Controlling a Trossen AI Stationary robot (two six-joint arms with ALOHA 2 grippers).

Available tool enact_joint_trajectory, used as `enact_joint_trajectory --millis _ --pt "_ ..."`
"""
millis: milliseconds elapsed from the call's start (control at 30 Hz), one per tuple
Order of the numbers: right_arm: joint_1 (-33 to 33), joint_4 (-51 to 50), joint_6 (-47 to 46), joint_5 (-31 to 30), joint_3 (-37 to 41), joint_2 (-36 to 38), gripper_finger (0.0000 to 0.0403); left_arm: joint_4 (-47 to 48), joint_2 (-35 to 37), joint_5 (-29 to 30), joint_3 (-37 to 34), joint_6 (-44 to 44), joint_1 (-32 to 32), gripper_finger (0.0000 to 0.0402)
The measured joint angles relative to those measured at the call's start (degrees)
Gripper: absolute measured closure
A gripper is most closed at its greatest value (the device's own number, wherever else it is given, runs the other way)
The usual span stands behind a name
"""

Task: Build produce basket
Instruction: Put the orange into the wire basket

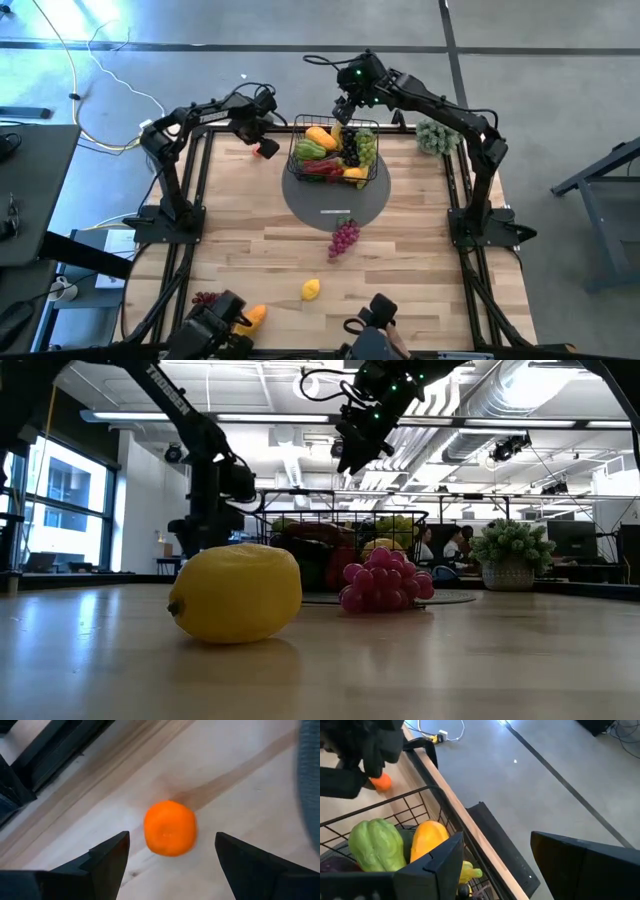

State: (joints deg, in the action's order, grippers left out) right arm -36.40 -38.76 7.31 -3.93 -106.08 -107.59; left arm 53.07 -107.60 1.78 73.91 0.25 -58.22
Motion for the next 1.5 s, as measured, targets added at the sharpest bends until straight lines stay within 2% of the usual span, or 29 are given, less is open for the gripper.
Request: enact_joint_trajectory --millis 433,567,800,867,1133,1333,1500 --pt "0.0 0.0 0.0 -2.1 0.0 0.0 0.0190 -0.9 -4.2 0.9 0.0 0.0 0.0 0.0130" --pt "0.0 0.0 0.0 -2.1 0.0 0.0 0.0190 -2.6 -4.2 1.3 0.0 0.0 0.0 0.0170" --pt "0.0 0.0 0.0 -2.3 0.0 0.0 0.0190 -2.9 -4.2 1.5 0.0 2.9 0.0 0.0274" --pt "0.0 0.0 0.0 -2.3 0.0 0.0 0.0190 -2.8 -4.2 1.5 0.0 3.0 0.0 0.0288" --pt "0.0 0.0 0.1 -2.3 0.0 0.0 0.0190 -2.3 -1.5 1.1 0.3 2.1 0.0 0.0289" --pt "-0.1 -0.4 -2.3 -5.6 0.0 0.0 0.0190 2.4 4.1 -2.9 3.6 -0.2 0.1 0.0287" --pt "-0.5 -1.8 -2.4 -5.7 0.0 0.0 0.0190 2.8 10.1 -6.0 5.5 -2.2 1.5 0.0287"
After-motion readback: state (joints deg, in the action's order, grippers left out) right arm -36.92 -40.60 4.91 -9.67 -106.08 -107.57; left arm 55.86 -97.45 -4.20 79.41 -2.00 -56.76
